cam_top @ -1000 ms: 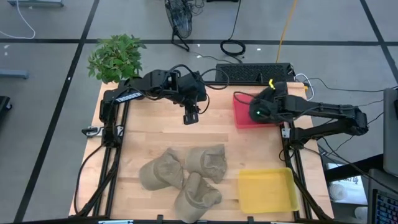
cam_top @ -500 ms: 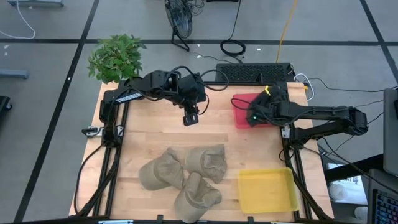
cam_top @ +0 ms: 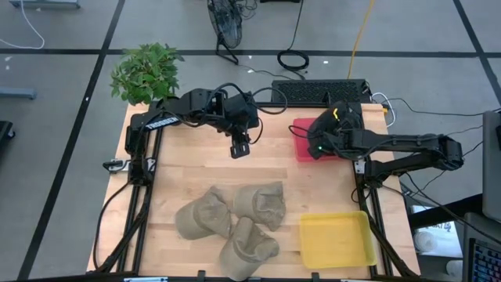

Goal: Pick & Place hat
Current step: Put the black cap into the red bin

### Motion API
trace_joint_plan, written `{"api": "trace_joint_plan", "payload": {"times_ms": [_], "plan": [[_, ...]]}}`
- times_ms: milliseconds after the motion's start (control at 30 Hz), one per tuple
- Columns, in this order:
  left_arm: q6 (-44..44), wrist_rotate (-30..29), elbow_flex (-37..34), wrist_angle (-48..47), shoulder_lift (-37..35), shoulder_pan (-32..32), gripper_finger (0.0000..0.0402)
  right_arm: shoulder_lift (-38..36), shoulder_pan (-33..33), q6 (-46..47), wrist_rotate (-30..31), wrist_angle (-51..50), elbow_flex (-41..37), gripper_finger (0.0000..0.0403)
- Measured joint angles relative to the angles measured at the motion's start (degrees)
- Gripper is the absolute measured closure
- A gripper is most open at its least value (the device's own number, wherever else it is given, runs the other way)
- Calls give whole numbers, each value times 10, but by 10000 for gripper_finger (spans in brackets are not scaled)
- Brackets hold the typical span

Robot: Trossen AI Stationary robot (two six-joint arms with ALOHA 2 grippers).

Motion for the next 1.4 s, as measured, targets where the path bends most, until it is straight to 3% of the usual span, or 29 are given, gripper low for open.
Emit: {"api": "trace_joint_plan", "payload": {"times_ms": [333,767,967,1400], "plan": [[-1,0,0,-10,0,0,213,-29,29,-27,-1,81,-62,403],[-2,0,0,-12,0,1,213,-43,30,-15,0,33,-62,403],[-10,-1,0,-12,0,1,213,-43,30,49,1,-21,-62,403],[-19,-1,0,-9,0,1,213,-31,30,71,15,-4,-70,403]]}}
